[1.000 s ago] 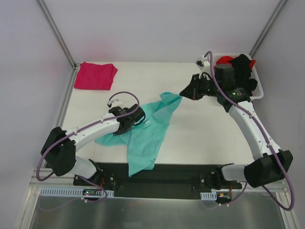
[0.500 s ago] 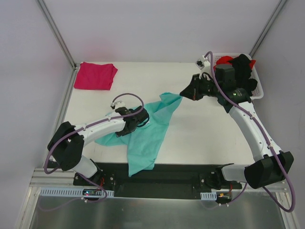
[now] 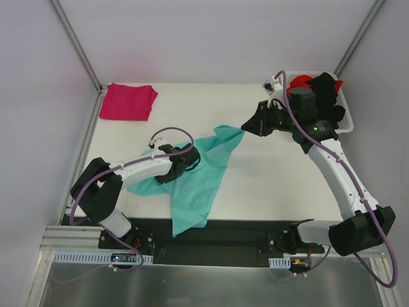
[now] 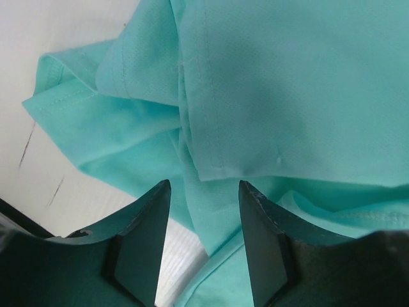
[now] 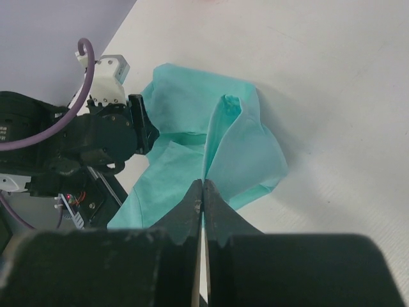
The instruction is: Fold and stack the t-shirts
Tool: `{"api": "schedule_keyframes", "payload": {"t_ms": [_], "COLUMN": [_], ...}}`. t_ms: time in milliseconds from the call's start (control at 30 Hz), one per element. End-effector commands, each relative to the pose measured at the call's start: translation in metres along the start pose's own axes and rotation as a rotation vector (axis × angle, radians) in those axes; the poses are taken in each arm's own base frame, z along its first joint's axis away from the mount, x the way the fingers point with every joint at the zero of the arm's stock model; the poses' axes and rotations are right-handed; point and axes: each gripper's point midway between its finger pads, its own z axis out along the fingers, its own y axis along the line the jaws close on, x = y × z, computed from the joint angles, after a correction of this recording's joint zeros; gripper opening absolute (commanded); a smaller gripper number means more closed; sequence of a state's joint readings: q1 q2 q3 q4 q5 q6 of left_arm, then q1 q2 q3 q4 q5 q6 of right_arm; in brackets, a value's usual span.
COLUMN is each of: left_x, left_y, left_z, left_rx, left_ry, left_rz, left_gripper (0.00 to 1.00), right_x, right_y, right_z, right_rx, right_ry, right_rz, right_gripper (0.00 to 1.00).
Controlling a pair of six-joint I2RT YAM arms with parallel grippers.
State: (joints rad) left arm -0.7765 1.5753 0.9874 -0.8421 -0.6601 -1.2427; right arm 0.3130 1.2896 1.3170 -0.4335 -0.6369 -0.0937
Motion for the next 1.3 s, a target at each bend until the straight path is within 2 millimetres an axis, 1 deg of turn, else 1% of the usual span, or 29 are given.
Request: {"api": "schedule_keyframes", "payload": {"t_ms": [0,133,267,533,633,667,733,767,800,833,867,1000,1067,1100,1133,1167,1200,1233,1267], "left_x": [-0.010,-0.019,-0.021,-0.015,-0.011,-0.009,-0.007,-0.006,-0.007,-0.008,-0.008,-0.016,-0.026,-0.031,-0.041,-0.048,-0.053,-0.067,-0.075], "left_y": [-0.001,-0.006,-0.011,-0.027,-0.029,-0.028,-0.028,-0.027,-0.028,-0.027,-0.027,-0.029,-0.028,-0.028,-0.028,-0.026,-0.025,-0.025,-0.020], "left_z": [0.011,0.014,0.023,0.030,0.032,0.033,0.034,0.034,0.033,0.032,0.031,0.021,0.009,0.004,-0.008,-0.014,-0.021,-0.037,-0.045], "left_rx": [-0.014,-0.007,0.008,0.044,0.046,0.044,0.043,0.045,0.047,0.052,0.054,0.094,0.114,0.125,0.148,0.161,0.176,0.202,0.203], "left_ry": [-0.013,-0.020,-0.003,0.028,0.040,0.044,0.051,0.052,0.051,0.051,0.051,0.045,0.038,0.034,0.025,0.023,0.030,0.019,0.011], "left_rz": [-0.045,-0.044,-0.066,-0.087,-0.090,-0.090,-0.092,-0.090,-0.093,-0.097,-0.095,-0.080,-0.078,-0.069,-0.072,-0.056,-0.048,-0.047,-0.026], "left_gripper": [0.47,0.47,0.46,0.45,0.39,0.31,0.21,0.12,0.06,0.00,0.00,0.00,0.00,0.00,0.00,0.00,0.00,0.00,0.00], "right_x": [-0.005,-0.003,-0.004,-0.006,-0.003,-0.002,-0.001,0.001,0.001,0.002,0.003,0.010,0.016,0.024,0.030,0.035,0.046,0.050,0.055], "right_y": [0.020,0.024,0.033,0.044,0.044,0.045,0.044,0.043,0.043,0.042,0.041,0.038,0.038,0.034,0.033,0.031,0.024,0.025,0.024], "right_z": [-0.013,-0.016,-0.020,-0.027,-0.028,-0.029,-0.028,-0.027,-0.027,-0.027,-0.026,-0.022,-0.020,-0.018,-0.017,-0.016,-0.013,-0.016,-0.017], "right_rx": [-0.044,-0.055,-0.084,-0.110,-0.110,-0.110,-0.107,-0.106,-0.105,-0.105,-0.103,-0.101,-0.098,-0.083,-0.078,-0.068,-0.038,-0.032,-0.025], "right_ry": [-0.042,-0.045,-0.061,-0.072,-0.071,-0.071,-0.069,-0.062,-0.059,-0.059,-0.056,-0.040,-0.028,-0.019,-0.006,0.001,0.018,0.017,0.023], "right_rz": [-0.045,-0.047,-0.039,-0.042,-0.041,-0.041,-0.043,-0.037,-0.035,-0.035,-0.032,-0.019,-0.019,-0.012,-0.008,-0.009,0.002,-0.004,-0.001], "right_gripper": [0.01,0.01,0.01,0.01,0.01,0.01,0.01,0.01,0.01,0.01,0.01,0.01,0.01,0.01,0.01,0.01,0.01,0.01,0.01]}}
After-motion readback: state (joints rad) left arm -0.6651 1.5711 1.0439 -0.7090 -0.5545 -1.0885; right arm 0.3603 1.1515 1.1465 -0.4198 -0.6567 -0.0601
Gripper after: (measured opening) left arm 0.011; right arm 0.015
